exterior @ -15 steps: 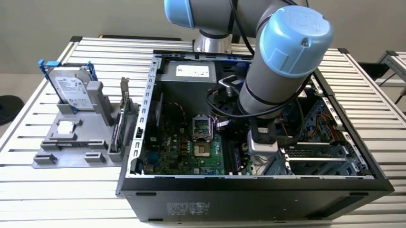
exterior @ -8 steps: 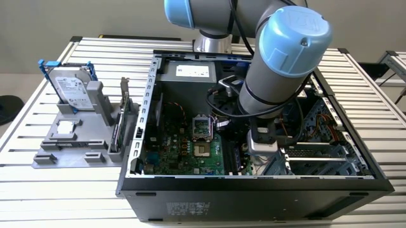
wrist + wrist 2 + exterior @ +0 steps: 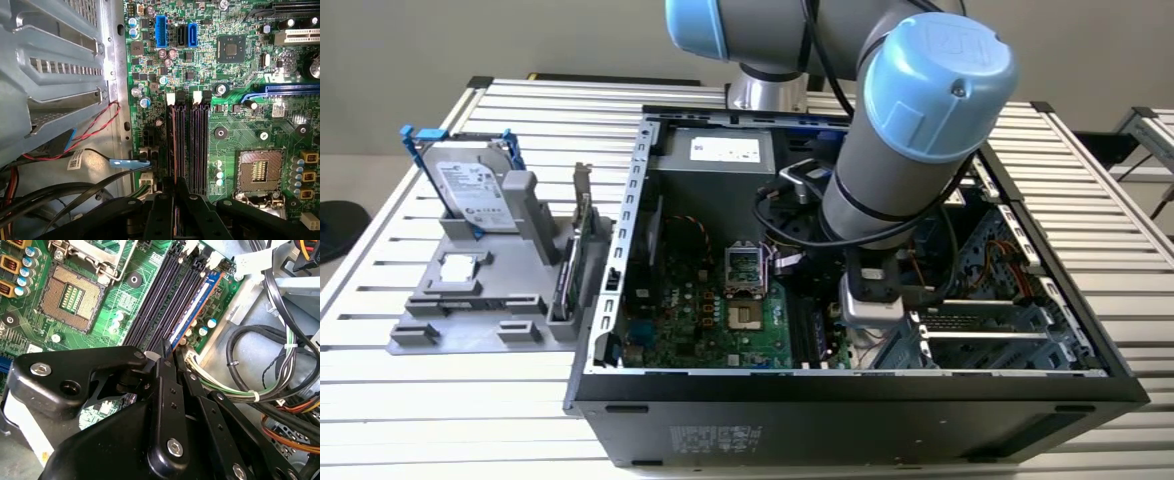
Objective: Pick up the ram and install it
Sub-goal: 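Insert the ram into the slot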
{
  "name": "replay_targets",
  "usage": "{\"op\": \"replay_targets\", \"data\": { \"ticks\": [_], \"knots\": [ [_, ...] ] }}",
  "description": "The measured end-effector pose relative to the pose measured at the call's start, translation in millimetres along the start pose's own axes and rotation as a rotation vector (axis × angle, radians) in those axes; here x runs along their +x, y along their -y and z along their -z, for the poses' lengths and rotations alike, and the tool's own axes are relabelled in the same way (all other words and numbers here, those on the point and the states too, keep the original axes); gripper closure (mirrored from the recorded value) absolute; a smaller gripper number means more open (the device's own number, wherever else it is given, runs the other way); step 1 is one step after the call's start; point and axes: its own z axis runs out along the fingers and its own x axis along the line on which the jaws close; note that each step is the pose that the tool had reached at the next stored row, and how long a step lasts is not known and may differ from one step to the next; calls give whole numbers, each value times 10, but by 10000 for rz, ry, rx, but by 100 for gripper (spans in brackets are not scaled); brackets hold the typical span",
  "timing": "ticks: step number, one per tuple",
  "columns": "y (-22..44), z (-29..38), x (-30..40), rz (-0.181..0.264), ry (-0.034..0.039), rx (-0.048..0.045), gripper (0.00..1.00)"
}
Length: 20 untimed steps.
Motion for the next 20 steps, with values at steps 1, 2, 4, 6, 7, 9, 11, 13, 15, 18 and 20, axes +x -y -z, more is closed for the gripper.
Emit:
{"op": "replay_targets", "data": {
  "ticks": [1,2,4,6,7,9,11,13,15,18,20],
  "knots": [
    [1,2,0,1,0,2,100],
    [1,4,0,0,-1,4,100],
    [1,6,-1,0,0,6,100],
    [1,7,-2,14,1,5,100],
    [1,8,-3,21,2,3,100],
    [1,8,-5,45,6,3,100],
    [1,8,-5,54,7,2,100],
    [2,7,-6,55,8,-4,100],
    [2,6,-6,56,9,-6,100],
    [2,3,-6,50,7,-3,100],
    [1,4,-6,-14,-1,11,100]
  ]
}}
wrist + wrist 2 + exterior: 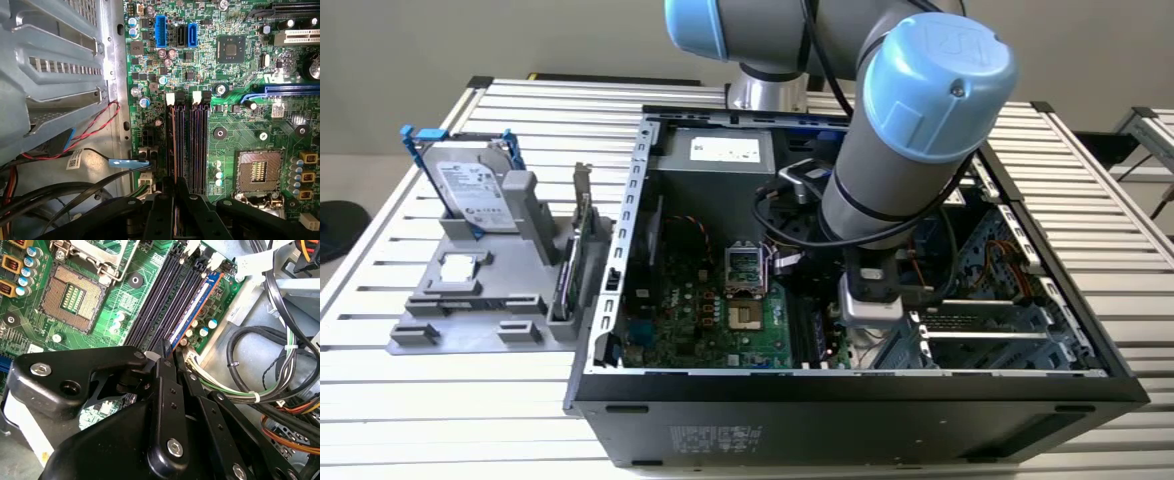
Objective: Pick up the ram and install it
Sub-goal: 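Insert the ram into the slot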
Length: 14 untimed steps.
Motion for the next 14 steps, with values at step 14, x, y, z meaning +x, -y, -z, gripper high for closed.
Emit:
{"op": "replay_targets", "data": {
  "ticks": [14],
  "knots": [
    [0,0,0,-302,-41,34,100]
  ]
}}
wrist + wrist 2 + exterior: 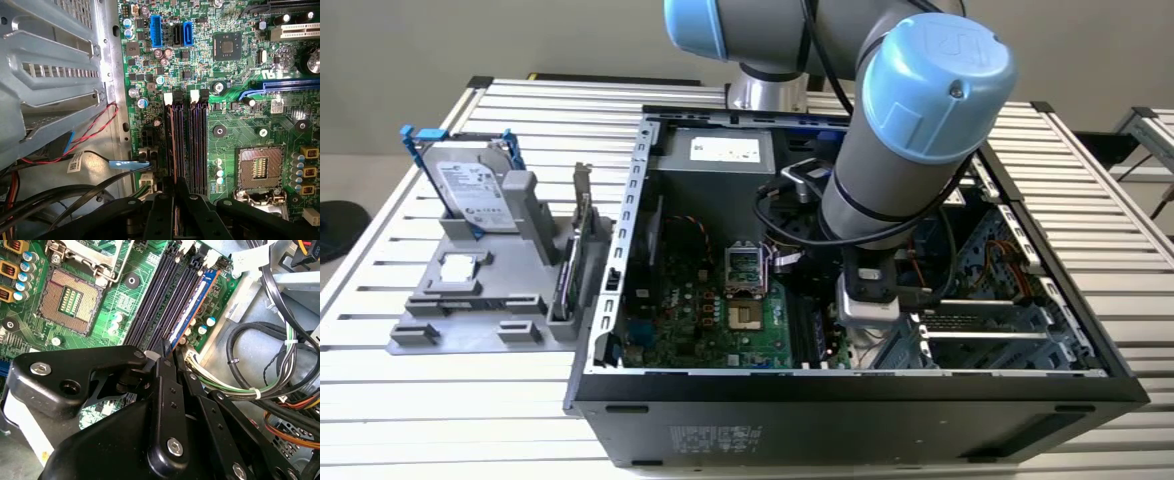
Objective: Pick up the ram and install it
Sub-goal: 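Insert the ram into the slot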
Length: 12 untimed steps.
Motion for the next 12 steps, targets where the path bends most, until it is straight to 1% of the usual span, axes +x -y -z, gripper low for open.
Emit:
{"op": "replay_targets", "data": {
  "ticks": [12],
  "knots": [
    [0,2,0,0,0,-1,100]
  ]
}}
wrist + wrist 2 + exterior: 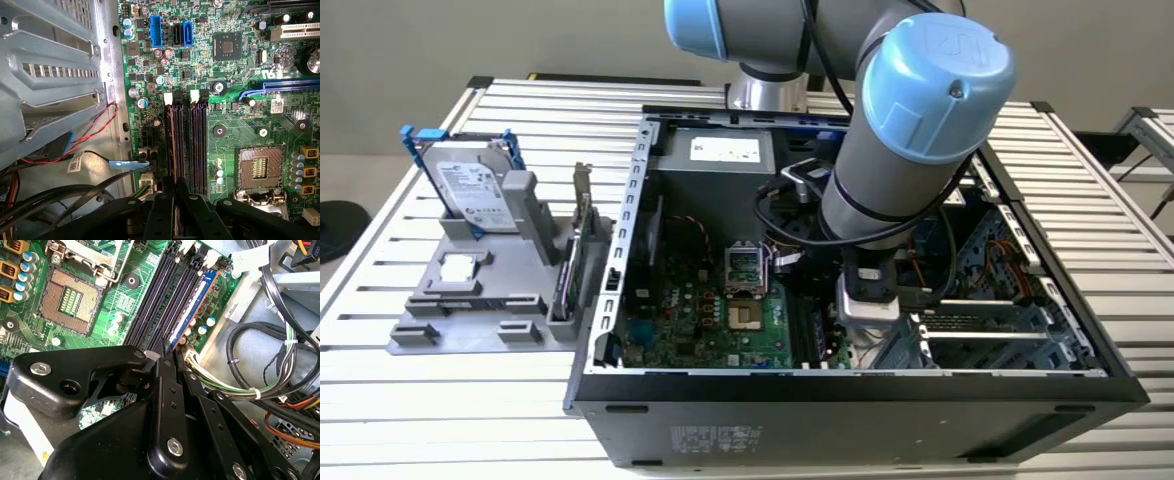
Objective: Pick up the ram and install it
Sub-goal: 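Insert the ram into the slot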
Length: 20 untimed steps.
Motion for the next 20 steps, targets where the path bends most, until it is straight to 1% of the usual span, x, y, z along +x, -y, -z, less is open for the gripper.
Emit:
{"op": "replay_targets", "data": {
  "ticks": [6,9,20],
  "knots": [
    [0,2,0,0,0,3,100],
    [2,12,0,0,1,14,100],
    [1,10,-3,17,3,15,100]
  ]
}}
